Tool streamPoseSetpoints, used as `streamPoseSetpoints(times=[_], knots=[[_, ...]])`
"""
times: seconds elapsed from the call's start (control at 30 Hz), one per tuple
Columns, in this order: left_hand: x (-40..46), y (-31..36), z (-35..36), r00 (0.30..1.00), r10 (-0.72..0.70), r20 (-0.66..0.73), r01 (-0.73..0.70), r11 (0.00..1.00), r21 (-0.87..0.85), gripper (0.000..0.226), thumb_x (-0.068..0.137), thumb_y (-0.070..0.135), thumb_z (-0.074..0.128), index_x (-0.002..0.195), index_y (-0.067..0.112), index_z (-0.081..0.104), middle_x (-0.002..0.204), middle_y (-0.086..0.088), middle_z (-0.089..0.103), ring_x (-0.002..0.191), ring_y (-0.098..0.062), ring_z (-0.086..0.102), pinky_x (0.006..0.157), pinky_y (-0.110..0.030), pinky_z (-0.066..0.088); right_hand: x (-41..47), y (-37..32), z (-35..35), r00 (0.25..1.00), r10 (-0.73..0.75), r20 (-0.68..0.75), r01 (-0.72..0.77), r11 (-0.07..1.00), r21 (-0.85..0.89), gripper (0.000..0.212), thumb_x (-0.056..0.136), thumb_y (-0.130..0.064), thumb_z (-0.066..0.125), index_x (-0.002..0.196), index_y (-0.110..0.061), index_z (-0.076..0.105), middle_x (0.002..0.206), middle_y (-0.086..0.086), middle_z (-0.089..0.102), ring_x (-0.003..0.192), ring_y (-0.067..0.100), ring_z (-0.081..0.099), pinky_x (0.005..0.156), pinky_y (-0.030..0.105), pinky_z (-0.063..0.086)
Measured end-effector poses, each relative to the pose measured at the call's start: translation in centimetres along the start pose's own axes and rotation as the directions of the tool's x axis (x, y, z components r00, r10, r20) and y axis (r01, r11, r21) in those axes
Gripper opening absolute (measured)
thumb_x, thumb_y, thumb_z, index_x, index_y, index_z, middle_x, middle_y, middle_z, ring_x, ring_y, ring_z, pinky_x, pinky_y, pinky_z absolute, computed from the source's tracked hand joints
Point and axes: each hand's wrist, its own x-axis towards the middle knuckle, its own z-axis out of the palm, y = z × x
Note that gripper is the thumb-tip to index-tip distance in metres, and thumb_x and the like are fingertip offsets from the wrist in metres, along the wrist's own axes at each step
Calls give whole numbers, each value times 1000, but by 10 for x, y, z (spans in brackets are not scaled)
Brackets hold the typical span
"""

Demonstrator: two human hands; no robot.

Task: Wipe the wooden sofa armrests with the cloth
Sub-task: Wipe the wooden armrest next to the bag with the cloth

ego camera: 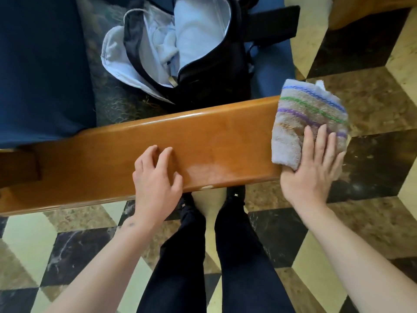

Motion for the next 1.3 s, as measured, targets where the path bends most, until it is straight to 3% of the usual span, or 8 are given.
streamPoseSetpoints(times=[0.2,0.33,0.53,0.87,0.97,1.1,1.2,1.3], knots=[[-9,-55,-10,996,-88,22,88,996,-2,62,104,39,49,160,30,26,172,-1,11,159,-22,5,123,-46,12,-15,-77,22,970,239,-36,-235,968,90,86,100,-40,54,166,-14,5,175,15,-4,160,35,-7,126,64,-2],[1,-105,-26,979,-206,-5,206,978,23,65,105,41,43,163,29,15,174,0,4,159,-21,-1,126,-49,8,-32,-116,39,980,197,-41,-194,979,68,86,102,-40,54,166,-13,3,174,16,-5,160,36,-7,126,64,-2],[-12,-168,-40,977,-212,26,211,977,29,66,102,50,35,162,37,9,173,3,-2,159,-20,-8,124,-50,-1,-54,-172,58,987,155,-39,-154,988,22,88,101,-40,55,166,-13,3,174,18,-6,160,37,-7,126,64,-2],[-39,-243,-65,964,-266,-10,261,952,-160,65,103,42,48,160,40,20,172,-1,8,156,-29,15,122,-48,21,-150,-294,116,963,-249,102,255,966,-49,97,90,-32,59,165,-15,-1,174,16,-5,160,34,-8,126,64,-2],[-37,-248,-70,949,-315,-29,282,884,-371,59,104,41,46,158,44,24,168,7,13,151,-24,28,111,-31,32,-176,-330,132,896,-414,160,426,904,-45,99,91,-38,62,166,-15,2,175,14,-5,160,34,-8,126,62,-5],[-34,-247,-76,929,-367,-51,274,771,-574,51,106,39,40,157,37,33,162,7,27,140,-12,38,107,-23,29,-210,-354,145,751,-604,266,623,782,16,91,92,-42,53,167,-20,5,175,8,-6,161,28,-11,125,59,-10],[-37,-246,-81,923,-383,-26,281,719,-636,49,108,35,40,156,31,38,157,5,37,126,-2,42,104,-19,29,-228,-356,140,671,-655,346,647,746,156,79,96,-37,47,166,-25,13,176,0,1,160,17,-11,128,55,-7],[-44,-243,-86,904,-428,-5,296,634,-715,46,109,32,41,154,25,43,153,3,44,129,-2,43,105,-18,31,-225,-357,119,660,-602,449,387,785,484,66,97,-33,38,163,-32,27,173,-10,17,159,6,-1,129,45,-8]])
